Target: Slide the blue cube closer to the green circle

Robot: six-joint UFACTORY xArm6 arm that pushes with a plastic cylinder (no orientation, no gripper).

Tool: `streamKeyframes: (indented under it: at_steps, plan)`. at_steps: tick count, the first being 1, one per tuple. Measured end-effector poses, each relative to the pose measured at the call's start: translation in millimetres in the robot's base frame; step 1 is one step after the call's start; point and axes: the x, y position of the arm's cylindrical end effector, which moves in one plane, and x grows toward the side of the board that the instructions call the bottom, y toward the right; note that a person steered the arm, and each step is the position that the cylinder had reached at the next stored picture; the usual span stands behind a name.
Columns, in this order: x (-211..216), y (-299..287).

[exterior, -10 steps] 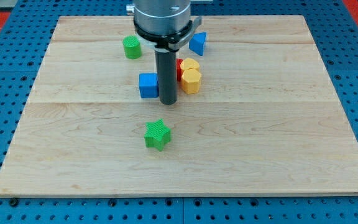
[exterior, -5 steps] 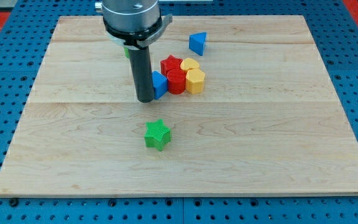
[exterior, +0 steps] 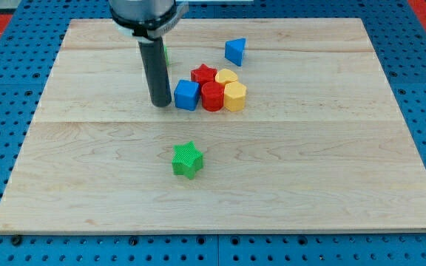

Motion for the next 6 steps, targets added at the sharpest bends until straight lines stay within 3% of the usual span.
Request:
streamKeyframes:
  at_steps: [1,2,4,6]
  plan:
    - [11.4,46.3]
    - [-25.1,65.2]
    - [-66.9,-14.9]
    - [-142.8,10.5]
